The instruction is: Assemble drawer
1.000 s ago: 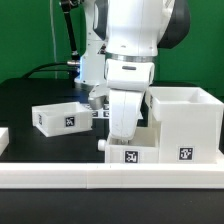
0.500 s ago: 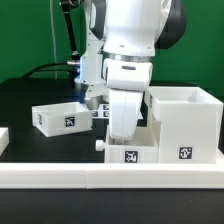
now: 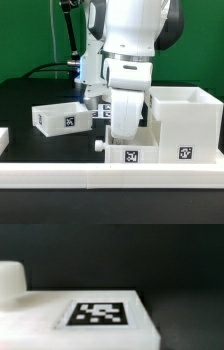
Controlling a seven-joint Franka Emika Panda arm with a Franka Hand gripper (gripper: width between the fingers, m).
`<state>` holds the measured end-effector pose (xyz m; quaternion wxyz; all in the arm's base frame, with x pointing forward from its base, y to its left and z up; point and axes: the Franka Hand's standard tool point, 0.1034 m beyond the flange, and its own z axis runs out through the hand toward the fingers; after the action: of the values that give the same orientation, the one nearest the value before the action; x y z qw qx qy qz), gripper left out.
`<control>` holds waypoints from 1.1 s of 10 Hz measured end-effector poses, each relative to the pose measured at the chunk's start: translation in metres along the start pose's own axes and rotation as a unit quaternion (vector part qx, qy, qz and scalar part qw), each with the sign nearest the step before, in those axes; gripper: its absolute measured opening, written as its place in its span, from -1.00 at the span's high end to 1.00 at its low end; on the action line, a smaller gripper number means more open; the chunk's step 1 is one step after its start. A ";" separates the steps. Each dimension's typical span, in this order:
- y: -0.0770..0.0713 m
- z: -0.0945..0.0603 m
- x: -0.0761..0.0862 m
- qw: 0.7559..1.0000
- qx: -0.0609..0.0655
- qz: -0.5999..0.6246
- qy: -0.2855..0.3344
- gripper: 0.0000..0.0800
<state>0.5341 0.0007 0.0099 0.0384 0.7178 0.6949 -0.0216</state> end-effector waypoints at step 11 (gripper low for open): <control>-0.001 0.000 -0.002 1.000 0.017 0.003 -0.005 0.89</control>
Offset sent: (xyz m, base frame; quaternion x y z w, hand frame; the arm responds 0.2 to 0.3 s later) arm 0.0000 0.0000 0.0000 0.0000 0.0000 0.0000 1.0000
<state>0.5334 -0.0016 0.0105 0.0298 0.7201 0.6922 -0.0373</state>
